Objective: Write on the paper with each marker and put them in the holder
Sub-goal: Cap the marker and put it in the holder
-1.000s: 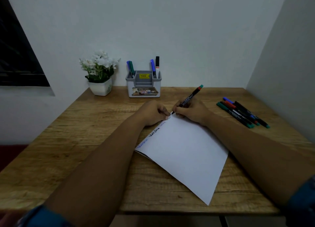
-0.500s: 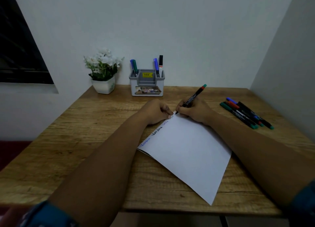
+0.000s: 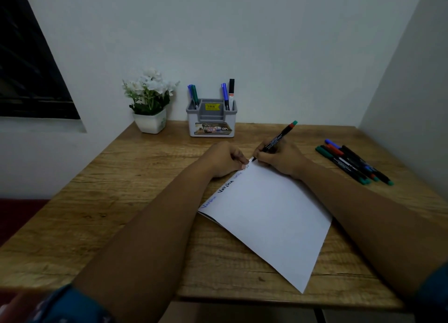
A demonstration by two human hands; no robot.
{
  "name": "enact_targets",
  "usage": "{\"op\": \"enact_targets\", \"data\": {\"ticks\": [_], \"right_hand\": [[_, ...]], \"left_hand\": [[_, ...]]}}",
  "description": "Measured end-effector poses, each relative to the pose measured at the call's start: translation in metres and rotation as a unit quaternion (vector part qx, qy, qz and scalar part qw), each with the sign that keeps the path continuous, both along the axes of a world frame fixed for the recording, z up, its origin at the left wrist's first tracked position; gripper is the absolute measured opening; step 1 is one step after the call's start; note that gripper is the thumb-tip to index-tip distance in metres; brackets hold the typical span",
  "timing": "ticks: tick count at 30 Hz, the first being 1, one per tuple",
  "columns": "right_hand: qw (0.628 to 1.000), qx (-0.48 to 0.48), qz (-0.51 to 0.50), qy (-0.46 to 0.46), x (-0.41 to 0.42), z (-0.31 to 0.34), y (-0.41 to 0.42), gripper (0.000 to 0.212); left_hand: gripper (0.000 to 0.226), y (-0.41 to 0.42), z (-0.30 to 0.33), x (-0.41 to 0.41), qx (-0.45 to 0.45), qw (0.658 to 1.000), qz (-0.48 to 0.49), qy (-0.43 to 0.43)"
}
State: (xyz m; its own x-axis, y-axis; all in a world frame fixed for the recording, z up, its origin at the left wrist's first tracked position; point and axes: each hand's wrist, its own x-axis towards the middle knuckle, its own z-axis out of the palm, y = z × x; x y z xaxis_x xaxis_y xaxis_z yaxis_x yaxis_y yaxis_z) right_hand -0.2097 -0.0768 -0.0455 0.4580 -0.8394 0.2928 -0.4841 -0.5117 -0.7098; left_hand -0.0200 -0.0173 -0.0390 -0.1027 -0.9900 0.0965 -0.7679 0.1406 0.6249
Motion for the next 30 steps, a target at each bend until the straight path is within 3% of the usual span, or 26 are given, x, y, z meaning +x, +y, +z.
{"op": "enact_targets", "data": {"ticks": [30], "right_hand": [[1.0,0.005,-0.01,-0.019,-0.001,-0.0029,-0.0028,0.008]], "left_hand": [[0.029,-0.006,-0.0048,0.0006,0.013,1.0,-0.009,-0.024]]}}
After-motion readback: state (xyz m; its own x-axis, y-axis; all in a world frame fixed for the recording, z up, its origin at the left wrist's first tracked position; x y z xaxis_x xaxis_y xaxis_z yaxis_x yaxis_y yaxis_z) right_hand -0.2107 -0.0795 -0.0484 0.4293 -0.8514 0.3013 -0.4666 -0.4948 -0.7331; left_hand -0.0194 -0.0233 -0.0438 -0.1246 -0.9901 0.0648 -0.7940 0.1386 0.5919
